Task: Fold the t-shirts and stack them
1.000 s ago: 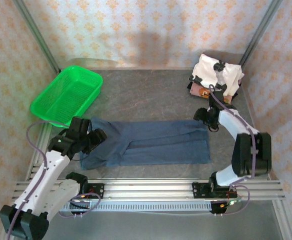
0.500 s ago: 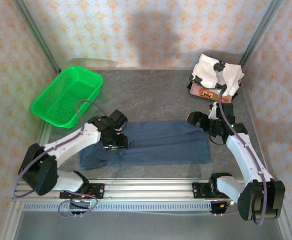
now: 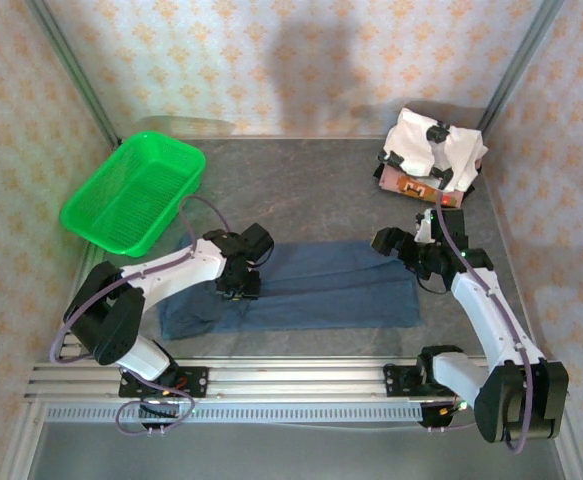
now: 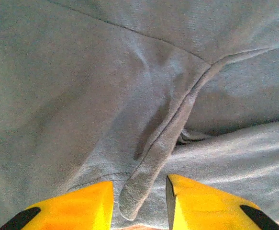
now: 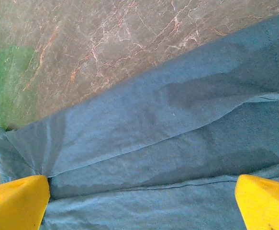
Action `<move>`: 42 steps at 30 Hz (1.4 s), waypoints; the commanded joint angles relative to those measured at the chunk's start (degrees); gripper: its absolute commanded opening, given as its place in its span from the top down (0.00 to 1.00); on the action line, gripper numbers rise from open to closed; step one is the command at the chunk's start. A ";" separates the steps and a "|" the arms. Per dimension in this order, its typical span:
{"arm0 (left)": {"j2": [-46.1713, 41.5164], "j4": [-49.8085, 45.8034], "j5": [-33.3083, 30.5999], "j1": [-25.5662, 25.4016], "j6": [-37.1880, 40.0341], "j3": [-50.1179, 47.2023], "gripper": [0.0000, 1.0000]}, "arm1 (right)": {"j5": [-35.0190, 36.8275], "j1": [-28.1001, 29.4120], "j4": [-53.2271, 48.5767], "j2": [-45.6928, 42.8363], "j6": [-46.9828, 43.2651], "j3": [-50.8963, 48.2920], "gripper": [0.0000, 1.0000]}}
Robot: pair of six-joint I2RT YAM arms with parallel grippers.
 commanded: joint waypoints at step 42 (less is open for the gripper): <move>-23.69 -2.31 -2.34 11.21 -14.42 -7.35 0.29 | 10.27 4.00 -17.38 6.87 7.83 0.13 0.01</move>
